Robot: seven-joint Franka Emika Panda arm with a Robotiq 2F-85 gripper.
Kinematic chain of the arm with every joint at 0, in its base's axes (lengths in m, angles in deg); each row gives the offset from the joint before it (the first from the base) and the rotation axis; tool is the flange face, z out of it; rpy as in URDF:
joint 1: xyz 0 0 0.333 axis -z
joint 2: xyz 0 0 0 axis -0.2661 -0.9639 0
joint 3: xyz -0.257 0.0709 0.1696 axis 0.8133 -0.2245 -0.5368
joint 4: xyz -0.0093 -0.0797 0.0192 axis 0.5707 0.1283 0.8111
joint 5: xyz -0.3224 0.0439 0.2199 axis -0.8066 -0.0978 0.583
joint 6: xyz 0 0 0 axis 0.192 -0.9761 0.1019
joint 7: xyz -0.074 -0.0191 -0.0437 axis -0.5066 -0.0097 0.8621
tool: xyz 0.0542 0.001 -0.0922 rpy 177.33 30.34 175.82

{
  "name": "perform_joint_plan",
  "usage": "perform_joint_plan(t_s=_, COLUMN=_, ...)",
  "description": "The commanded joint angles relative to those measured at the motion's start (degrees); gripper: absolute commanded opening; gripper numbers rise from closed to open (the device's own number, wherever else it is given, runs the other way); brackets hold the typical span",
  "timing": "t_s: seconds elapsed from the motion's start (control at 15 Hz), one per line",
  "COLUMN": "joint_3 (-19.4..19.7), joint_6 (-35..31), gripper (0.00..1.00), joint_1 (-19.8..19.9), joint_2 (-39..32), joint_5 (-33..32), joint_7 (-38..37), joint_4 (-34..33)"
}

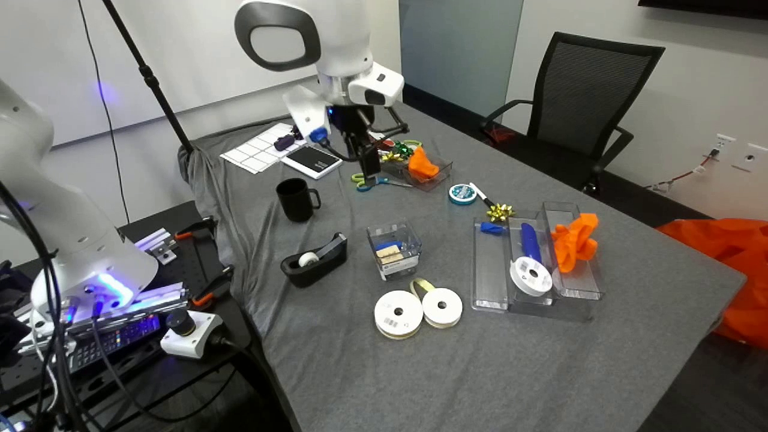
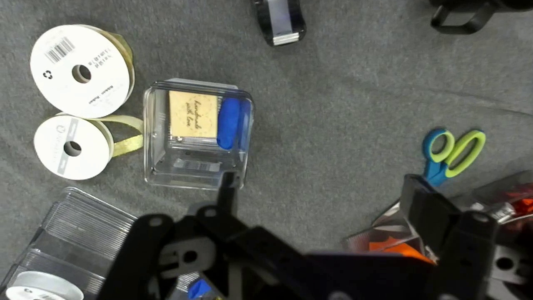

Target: Unstack the clear containers.

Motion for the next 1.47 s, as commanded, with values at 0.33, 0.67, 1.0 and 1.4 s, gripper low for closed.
perform_joint_plan(t_s=0.33, joint_3=-4.6, joint_6=-8.2, gripper=1.0, joint_1=5.0, joint_2=-11.9, joint_5=-0.5, joint_7=0.2, joint_4=-4.4)
perform_joint_plan(t_s=0.67, joint_3=-6.5, joint_6=-13.4, gripper=1.0, joint_1=6.7, joint_2=-15.1, joint_5=-0.1, joint_7=-0.2, joint_4=-4.4)
perform_joint_plan(t_s=1.0, joint_3=-7.6, joint_6=-16.2, gripper=1.0, joint_1=7.9, joint_2=-16.6, joint_5=0.2, joint_7=-3.3, joint_4=-3.8)
perform_joint_plan(t_s=1.4, joint_3=-8.0, joint_6=-18.5, gripper=1.0, joint_1=7.7, joint_2=-17.7, joint_5=0.3, joint_7=-8.9, joint_4=-2.8)
